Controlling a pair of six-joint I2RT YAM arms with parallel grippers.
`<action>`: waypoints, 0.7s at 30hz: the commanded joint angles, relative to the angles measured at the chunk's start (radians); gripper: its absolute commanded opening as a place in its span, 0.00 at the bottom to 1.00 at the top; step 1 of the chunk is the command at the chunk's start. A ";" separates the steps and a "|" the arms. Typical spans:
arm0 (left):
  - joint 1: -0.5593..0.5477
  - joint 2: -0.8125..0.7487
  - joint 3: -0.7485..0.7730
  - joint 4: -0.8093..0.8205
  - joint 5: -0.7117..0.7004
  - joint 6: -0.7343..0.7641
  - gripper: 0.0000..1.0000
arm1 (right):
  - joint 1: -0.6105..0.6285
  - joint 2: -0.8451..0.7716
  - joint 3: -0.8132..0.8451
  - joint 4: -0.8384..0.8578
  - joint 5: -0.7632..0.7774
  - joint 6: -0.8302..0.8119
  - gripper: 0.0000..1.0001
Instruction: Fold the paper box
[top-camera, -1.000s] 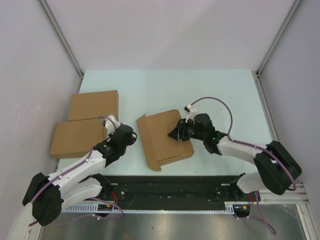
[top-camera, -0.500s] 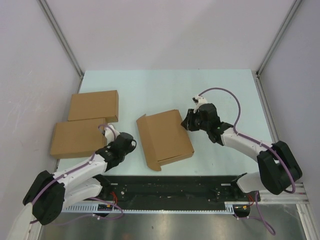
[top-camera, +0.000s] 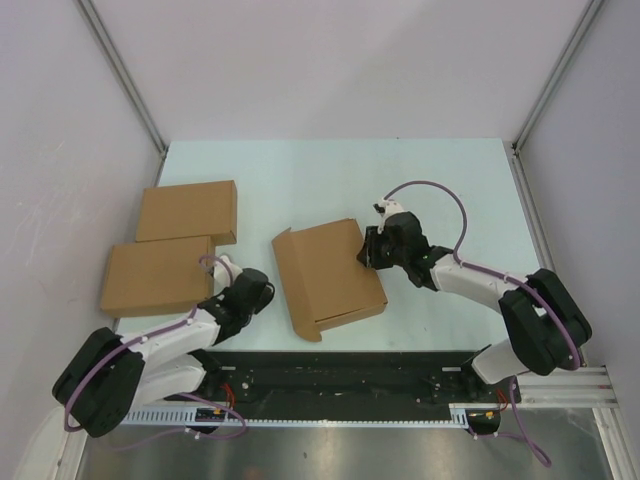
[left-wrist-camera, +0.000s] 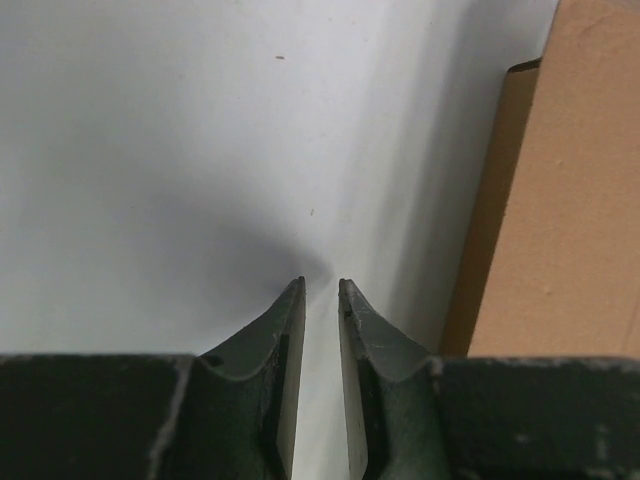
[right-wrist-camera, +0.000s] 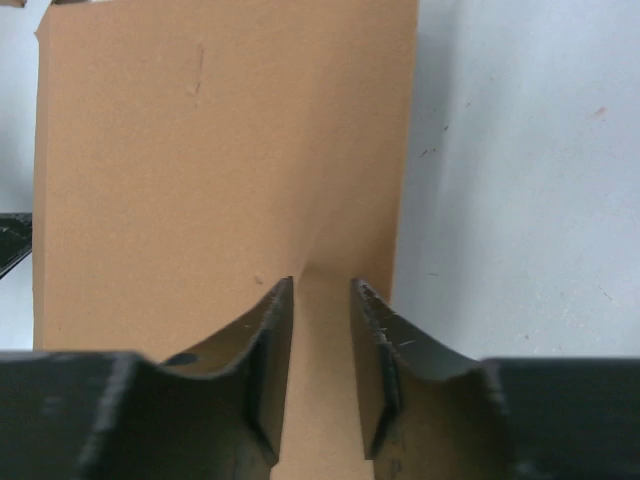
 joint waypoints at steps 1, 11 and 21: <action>0.007 0.028 -0.008 0.016 0.031 -0.019 0.25 | -0.002 -0.048 0.003 -0.070 0.061 0.010 0.39; 0.007 0.076 -0.013 0.041 0.035 -0.023 0.26 | -0.076 -0.082 0.000 -0.118 0.052 -0.007 0.42; 0.006 0.091 -0.022 0.050 0.038 -0.030 0.25 | -0.070 -0.039 -0.026 -0.089 0.032 0.000 0.41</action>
